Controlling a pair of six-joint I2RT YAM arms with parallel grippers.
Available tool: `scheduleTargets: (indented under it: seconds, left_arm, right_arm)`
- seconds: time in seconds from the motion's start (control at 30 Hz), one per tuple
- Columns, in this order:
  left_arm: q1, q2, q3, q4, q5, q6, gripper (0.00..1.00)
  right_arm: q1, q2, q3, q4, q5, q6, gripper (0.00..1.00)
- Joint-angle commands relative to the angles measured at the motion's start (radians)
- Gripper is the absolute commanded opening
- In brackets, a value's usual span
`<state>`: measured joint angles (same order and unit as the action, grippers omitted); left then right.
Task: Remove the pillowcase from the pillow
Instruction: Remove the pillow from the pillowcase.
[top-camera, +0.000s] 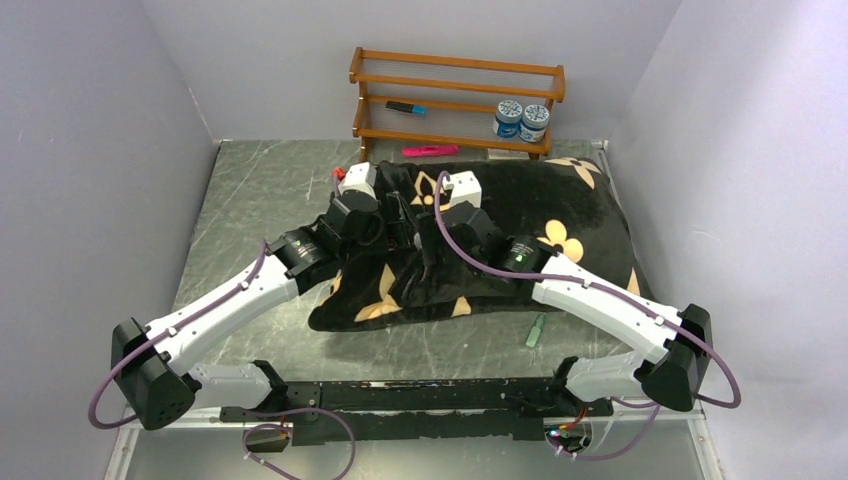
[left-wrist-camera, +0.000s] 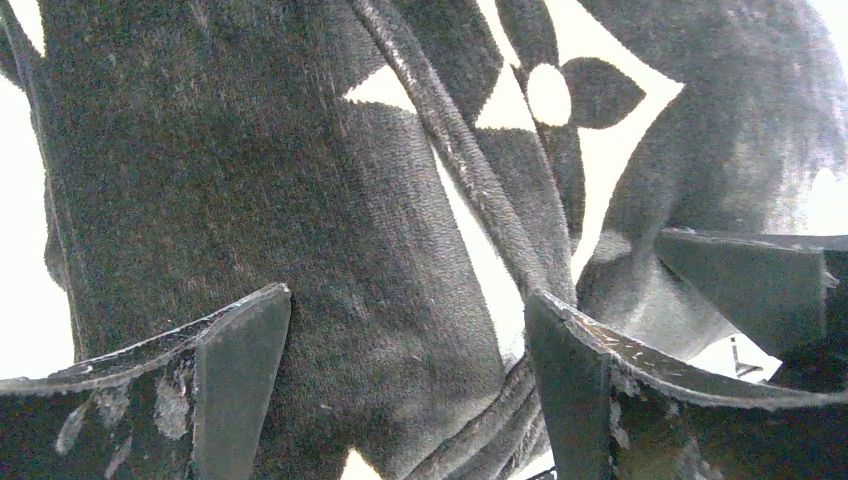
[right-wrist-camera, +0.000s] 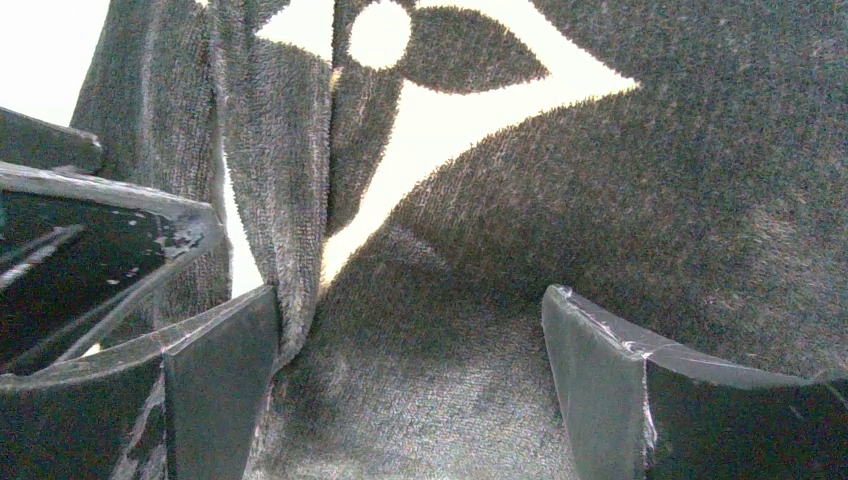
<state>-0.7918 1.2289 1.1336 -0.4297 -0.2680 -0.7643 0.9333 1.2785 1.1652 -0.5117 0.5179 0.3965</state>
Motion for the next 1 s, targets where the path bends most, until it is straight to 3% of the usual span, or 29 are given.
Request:
scheduleTargets:
  seconds: [0.0, 0.43, 0.97]
  left_arm:
    - [-0.03, 0.006, 0.038, -0.014, -0.106, 0.0, 0.91]
    - [-0.058, 0.033, 0.013, -0.134, -0.226, 0.039, 0.89]
    - [-0.038, -0.144, -0.202, -0.382, -0.396, -0.062, 0.6]
  right_arm:
    - [-0.011, -0.021, -0.015, 0.019, -0.022, 0.008, 1.0]
    - [-0.016, -0.003, -0.011, 0.028, -0.058, -0.027, 0.99]
    - [-0.055, -0.015, -0.01, 0.029, -0.105, -0.05, 0.95]
